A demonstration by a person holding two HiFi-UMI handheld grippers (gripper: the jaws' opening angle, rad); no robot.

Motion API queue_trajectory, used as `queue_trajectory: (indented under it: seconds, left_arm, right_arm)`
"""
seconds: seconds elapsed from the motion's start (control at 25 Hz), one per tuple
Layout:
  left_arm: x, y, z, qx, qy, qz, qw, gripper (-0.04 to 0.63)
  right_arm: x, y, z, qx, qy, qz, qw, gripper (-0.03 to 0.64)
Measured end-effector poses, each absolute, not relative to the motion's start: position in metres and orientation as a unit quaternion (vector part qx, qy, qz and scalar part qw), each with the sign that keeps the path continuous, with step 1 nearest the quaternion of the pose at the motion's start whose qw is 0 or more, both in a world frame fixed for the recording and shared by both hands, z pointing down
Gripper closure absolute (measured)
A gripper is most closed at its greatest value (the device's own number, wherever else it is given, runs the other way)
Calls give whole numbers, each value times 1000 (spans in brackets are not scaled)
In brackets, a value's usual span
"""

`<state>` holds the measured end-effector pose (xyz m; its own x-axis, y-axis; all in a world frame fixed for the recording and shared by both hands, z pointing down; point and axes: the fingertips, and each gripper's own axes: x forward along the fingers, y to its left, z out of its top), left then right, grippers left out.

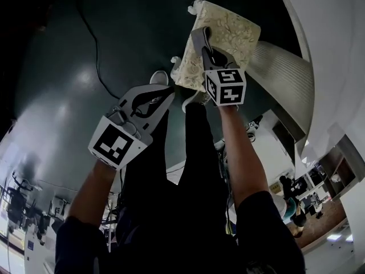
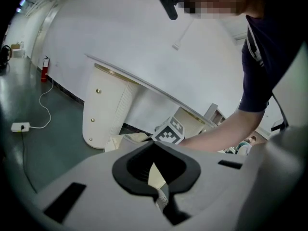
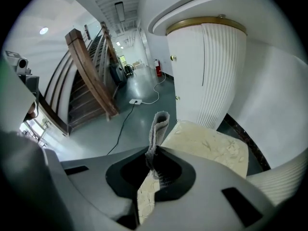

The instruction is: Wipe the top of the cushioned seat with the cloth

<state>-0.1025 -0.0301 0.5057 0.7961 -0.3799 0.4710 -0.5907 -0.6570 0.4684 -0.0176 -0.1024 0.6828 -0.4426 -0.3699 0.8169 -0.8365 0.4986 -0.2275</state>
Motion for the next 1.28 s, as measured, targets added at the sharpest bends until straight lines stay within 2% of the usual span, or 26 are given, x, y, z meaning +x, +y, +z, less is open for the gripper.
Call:
queue_trajectory:
  seconds: [0.28,1.28]
  left_arm:
    - [-94,-35,508,893,-267,172,319,589]
    - [58,-32,517,915,-162,207,305,589]
  right_arm:
    - [1,-89,705,376,-772,334,390,583]
    - [181,-37,730,449,-706,392,384,583]
